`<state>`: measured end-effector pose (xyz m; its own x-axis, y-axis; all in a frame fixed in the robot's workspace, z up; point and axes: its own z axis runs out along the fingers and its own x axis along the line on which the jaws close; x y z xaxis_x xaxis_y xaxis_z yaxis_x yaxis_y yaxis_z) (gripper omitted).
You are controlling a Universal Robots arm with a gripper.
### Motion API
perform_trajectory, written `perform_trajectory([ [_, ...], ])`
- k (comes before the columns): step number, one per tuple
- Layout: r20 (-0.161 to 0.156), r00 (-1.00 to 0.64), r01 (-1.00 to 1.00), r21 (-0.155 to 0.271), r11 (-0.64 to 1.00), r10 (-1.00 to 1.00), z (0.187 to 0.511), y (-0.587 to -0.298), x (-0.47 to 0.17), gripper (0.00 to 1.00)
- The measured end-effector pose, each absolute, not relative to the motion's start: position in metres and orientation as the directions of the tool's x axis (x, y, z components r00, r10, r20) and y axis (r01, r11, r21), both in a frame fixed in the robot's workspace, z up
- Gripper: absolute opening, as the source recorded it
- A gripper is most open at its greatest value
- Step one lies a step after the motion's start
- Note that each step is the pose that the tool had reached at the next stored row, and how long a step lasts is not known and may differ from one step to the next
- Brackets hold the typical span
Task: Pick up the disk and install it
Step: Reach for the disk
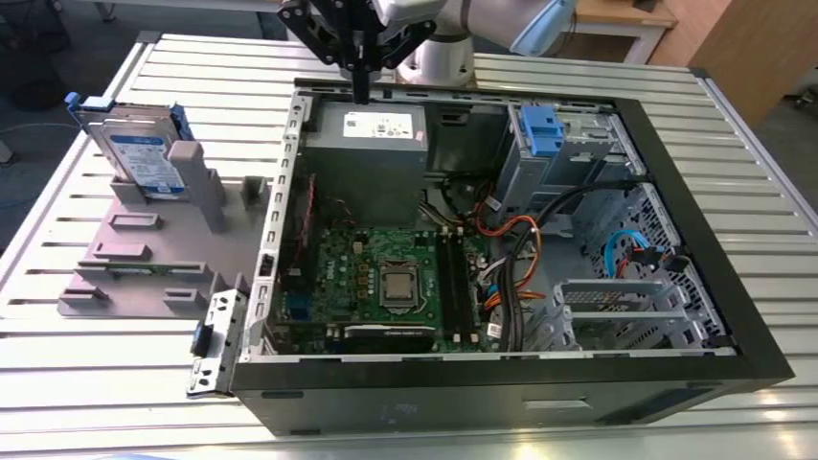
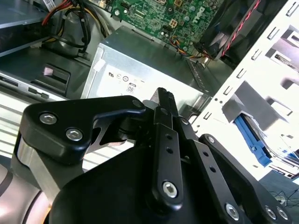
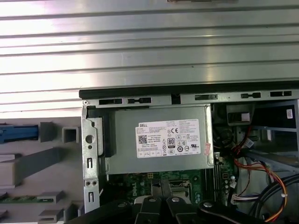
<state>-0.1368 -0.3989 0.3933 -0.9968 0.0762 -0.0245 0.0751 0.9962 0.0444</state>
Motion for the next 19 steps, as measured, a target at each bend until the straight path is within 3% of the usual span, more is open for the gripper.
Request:
perform_trajectory([
  [19,-0.024,-0.997,0.075,0.044,0.996,0.076,0.3932,-0.3989,-0.1427,0.11],
])
